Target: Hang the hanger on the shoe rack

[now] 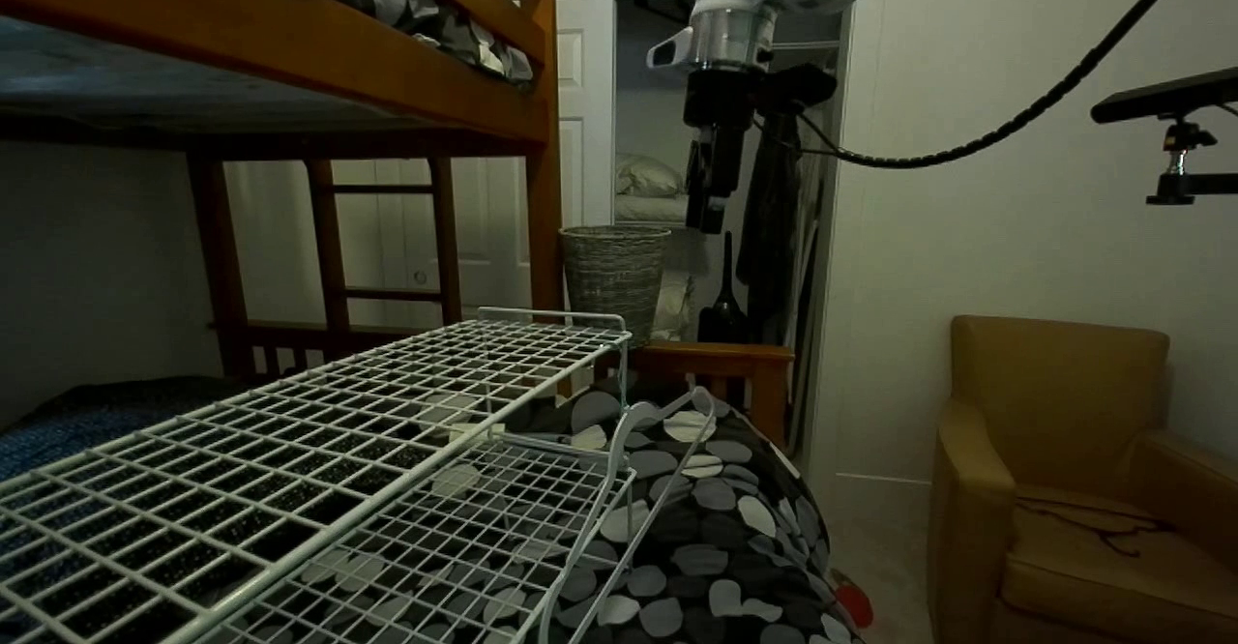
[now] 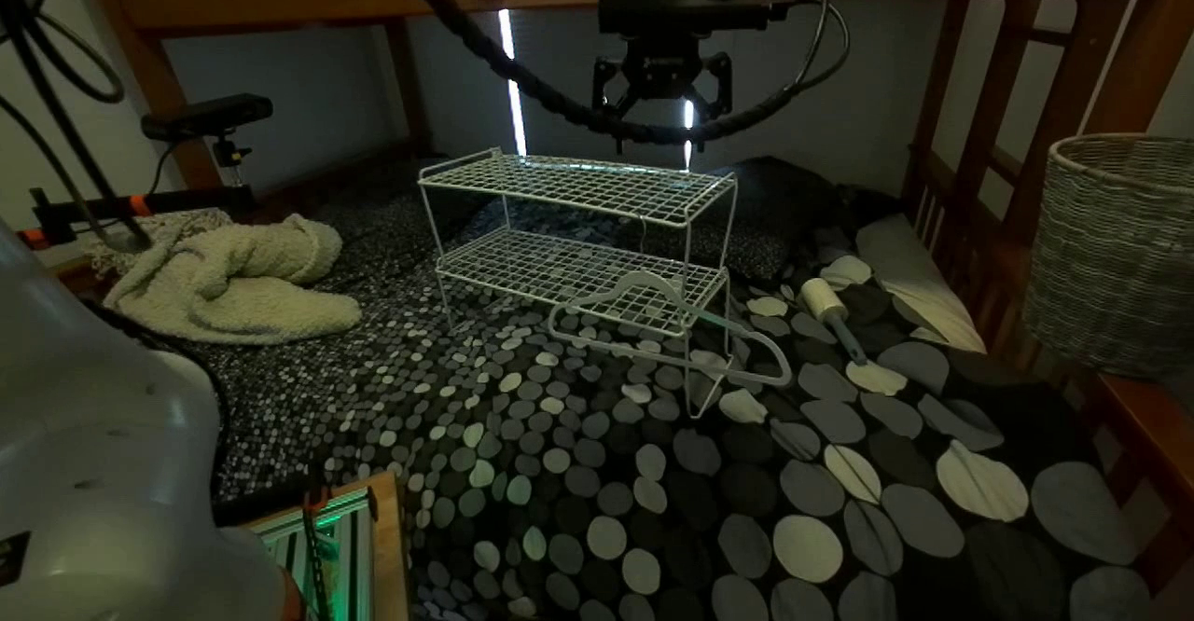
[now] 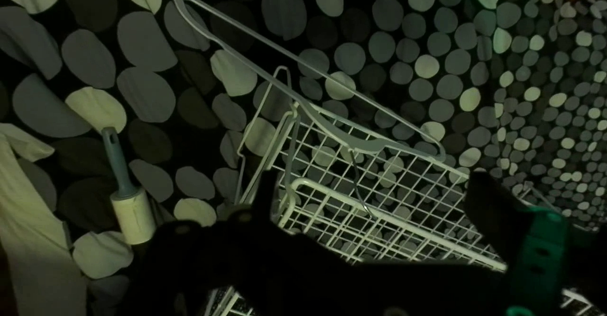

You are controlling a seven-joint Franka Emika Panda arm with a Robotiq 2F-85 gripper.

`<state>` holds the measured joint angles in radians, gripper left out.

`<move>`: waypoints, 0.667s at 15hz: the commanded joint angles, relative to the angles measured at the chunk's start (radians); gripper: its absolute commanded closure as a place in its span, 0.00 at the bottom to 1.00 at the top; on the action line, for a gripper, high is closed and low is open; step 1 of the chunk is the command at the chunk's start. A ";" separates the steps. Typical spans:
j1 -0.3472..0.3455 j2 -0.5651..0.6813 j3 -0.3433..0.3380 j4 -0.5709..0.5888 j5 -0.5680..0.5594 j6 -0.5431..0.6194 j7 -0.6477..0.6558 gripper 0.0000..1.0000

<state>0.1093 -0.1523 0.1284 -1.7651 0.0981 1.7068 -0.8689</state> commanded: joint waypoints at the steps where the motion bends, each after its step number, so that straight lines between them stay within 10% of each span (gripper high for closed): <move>1: 0.017 -0.091 -0.014 -0.079 0.011 0.037 0.048 0.00; 10: 0.039 -0.099 -0.016 -0.046 -0.003 -0.001 0.095 0.00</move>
<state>0.1282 -0.2541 0.1285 -1.8149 0.1002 1.7081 -0.7784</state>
